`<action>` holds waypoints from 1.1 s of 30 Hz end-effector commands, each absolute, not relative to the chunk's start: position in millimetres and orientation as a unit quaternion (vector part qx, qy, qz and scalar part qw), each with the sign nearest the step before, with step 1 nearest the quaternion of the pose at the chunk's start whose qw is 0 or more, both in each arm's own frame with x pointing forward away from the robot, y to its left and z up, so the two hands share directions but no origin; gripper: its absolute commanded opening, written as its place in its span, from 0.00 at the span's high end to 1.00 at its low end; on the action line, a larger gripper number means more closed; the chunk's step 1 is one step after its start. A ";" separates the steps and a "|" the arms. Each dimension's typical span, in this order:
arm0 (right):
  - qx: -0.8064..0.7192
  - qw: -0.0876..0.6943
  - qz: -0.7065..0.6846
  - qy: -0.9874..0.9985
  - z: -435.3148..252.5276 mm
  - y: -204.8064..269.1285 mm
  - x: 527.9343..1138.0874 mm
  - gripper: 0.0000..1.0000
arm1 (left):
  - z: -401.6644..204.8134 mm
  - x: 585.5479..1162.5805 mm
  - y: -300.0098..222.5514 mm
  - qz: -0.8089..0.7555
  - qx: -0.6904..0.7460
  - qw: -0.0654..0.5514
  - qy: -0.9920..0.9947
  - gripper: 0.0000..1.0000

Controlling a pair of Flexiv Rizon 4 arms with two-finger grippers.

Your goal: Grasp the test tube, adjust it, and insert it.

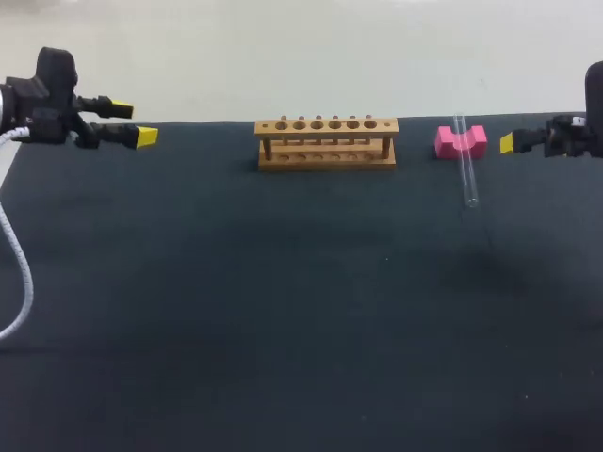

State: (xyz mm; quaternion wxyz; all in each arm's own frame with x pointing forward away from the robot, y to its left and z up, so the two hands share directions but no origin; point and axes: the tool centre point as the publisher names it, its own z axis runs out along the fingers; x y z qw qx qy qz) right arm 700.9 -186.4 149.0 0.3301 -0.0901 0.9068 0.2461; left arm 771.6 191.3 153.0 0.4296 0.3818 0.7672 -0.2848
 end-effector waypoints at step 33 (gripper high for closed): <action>-0.089 0.330 0.245 0.907 149.2 -186.0 700.5 0.00 | 105.6 835.5 161.9 -0.422 0.528 0.403 0.617 0.00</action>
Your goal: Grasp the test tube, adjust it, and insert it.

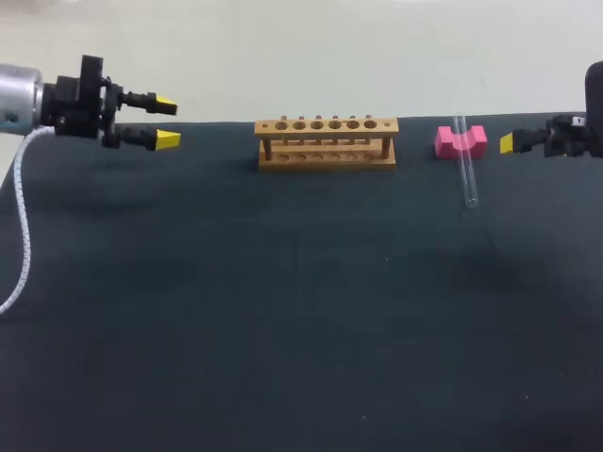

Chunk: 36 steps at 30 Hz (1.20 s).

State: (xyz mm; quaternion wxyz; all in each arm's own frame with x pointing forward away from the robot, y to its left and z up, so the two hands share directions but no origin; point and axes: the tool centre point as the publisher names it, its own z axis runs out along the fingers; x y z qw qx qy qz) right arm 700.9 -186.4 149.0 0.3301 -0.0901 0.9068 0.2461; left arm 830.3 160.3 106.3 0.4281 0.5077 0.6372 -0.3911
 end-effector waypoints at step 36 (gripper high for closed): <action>-0.056 0.393 0.189 0.898 131.2 -178.1 716.3 0.00 | 105.6 835.5 161.9 -0.422 0.528 0.403 0.617 0.00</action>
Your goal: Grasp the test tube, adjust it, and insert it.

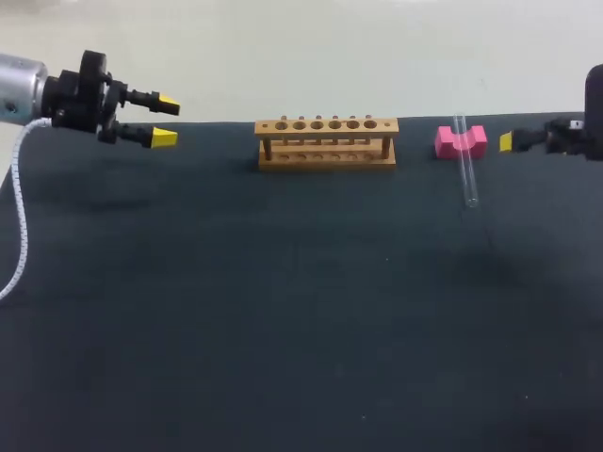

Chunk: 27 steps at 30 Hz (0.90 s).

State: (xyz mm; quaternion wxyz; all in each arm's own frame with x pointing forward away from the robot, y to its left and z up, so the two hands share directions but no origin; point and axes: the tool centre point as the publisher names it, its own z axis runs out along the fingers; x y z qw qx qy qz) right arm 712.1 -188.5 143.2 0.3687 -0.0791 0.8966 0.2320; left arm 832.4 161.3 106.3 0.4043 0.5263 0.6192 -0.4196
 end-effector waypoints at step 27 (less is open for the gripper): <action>0.084 0.448 0.179 0.872 126.9 -161.0 753.7 0.00 | 105.6 835.5 161.9 -0.422 0.528 0.403 0.617 0.00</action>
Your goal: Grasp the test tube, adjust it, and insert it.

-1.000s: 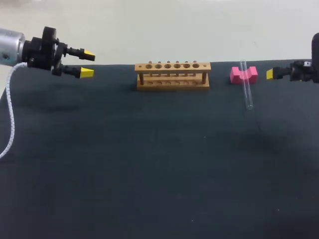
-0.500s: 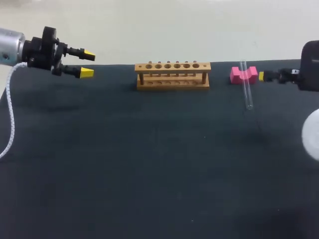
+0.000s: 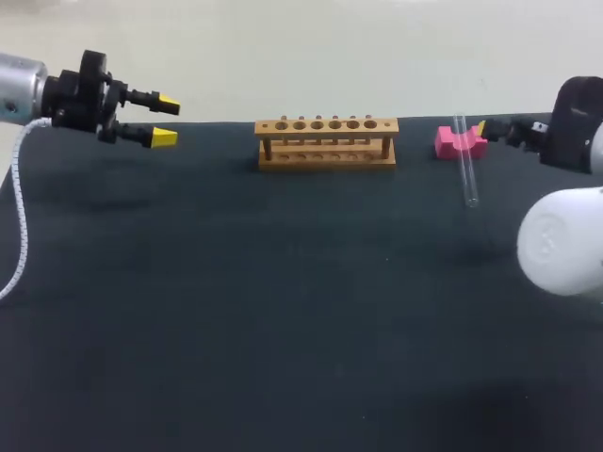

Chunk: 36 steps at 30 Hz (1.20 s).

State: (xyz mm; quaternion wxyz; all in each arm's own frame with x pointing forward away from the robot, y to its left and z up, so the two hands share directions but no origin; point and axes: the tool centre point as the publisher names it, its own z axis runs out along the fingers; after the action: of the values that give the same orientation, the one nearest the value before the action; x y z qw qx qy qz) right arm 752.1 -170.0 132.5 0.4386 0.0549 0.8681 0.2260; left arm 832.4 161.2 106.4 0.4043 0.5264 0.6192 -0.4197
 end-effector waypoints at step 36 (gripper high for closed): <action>0.131 0.508 -0.027 0.851 96.6 -158.1 797.4 0.00 | 105.6 835.5 161.9 -0.422 0.528 0.403 0.617 0.00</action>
State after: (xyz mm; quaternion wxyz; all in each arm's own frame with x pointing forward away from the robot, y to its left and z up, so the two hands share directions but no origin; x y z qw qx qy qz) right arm 791.5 -161.2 95.9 0.5270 0.0714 0.8430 0.0812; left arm 832.5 161.3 106.4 0.4042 0.5263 0.6192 -0.4197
